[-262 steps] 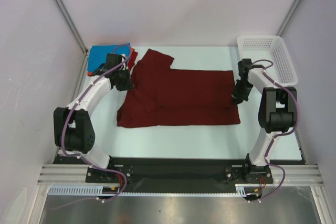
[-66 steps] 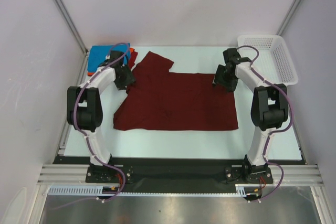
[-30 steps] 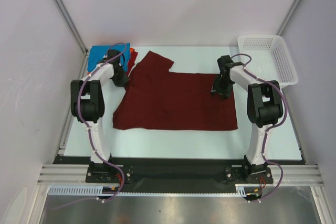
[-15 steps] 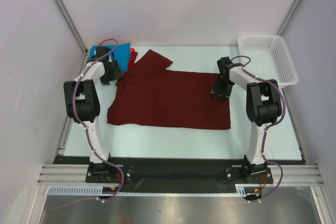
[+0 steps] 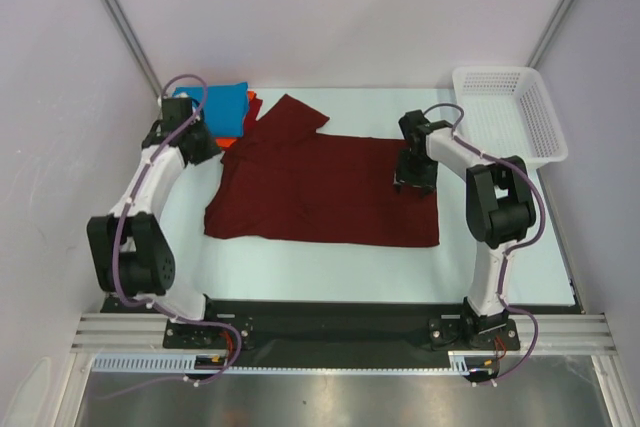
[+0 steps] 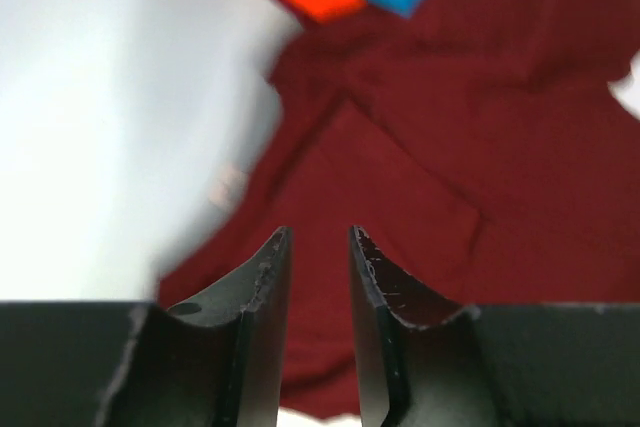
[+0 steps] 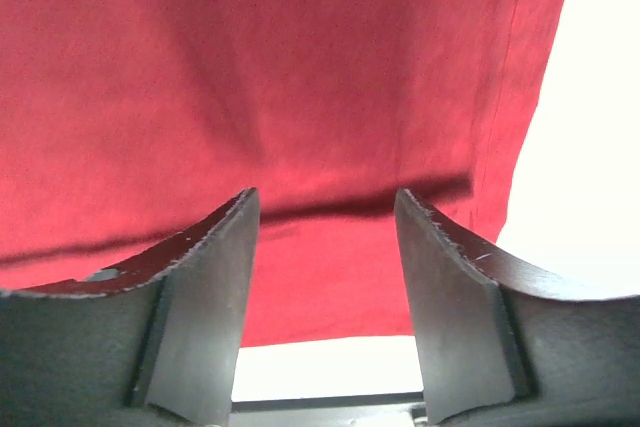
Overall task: Fold and stack the t-shirts
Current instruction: Fold the tshirt
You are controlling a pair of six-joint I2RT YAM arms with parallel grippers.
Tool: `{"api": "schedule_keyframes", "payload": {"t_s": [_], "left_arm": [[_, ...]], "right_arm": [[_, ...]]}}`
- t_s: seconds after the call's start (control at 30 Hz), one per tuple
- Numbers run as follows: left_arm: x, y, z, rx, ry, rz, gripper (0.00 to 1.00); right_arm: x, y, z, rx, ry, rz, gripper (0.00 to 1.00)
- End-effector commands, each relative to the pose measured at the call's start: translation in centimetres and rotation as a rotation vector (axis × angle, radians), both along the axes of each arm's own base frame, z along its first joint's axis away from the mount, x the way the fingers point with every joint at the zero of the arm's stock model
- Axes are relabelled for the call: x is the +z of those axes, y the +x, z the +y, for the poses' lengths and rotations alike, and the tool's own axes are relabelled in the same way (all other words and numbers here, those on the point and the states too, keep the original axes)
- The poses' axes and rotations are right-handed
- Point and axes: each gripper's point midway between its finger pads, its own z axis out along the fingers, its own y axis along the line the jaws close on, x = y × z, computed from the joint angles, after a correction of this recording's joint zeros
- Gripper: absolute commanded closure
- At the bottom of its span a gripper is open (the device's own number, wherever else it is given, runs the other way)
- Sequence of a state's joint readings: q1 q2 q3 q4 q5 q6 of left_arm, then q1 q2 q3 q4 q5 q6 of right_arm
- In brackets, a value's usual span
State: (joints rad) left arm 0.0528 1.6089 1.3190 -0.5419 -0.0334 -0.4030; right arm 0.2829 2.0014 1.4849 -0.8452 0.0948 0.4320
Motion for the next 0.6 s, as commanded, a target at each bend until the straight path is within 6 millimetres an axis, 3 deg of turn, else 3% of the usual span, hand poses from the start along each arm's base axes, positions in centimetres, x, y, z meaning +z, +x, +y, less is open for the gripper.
{"api": "schedule_keyframes", "payload": {"t_s": [0.0, 0.17, 0.27, 0.43, 0.57], "left_arm": [[-3.8, -3.9, -4.5, -0.043, -0.177, 0.1, 0.66], [-7.4, -6.7, -5.1, 0.024, -0.232, 0.21, 0.57], [-10.0, -8.4, -5.0, 0.071, -0.25, 0.321, 0.57], [-11.6, -10.8, -4.5, 0.133, -0.234, 0.397, 0.55], [-13.0, -13.3, -2.6, 0.223, -0.157, 0.469, 0.52]], "right_arm": [[2.7, -0.5, 0.2, 0.038, -0.024, -0.065, 0.36], [1.2, -1.8, 0.3, 0.045, -0.02, -0.03, 0.33], [0.8, -2.6, 0.0, 0.047, -0.027, -0.028, 0.32], [-0.2, -4.8, -1.5, 0.016, -0.038, 0.004, 0.32], [-1.2, -6.6, -3.5, -0.046, -0.046, 0.036, 0.32]]}}
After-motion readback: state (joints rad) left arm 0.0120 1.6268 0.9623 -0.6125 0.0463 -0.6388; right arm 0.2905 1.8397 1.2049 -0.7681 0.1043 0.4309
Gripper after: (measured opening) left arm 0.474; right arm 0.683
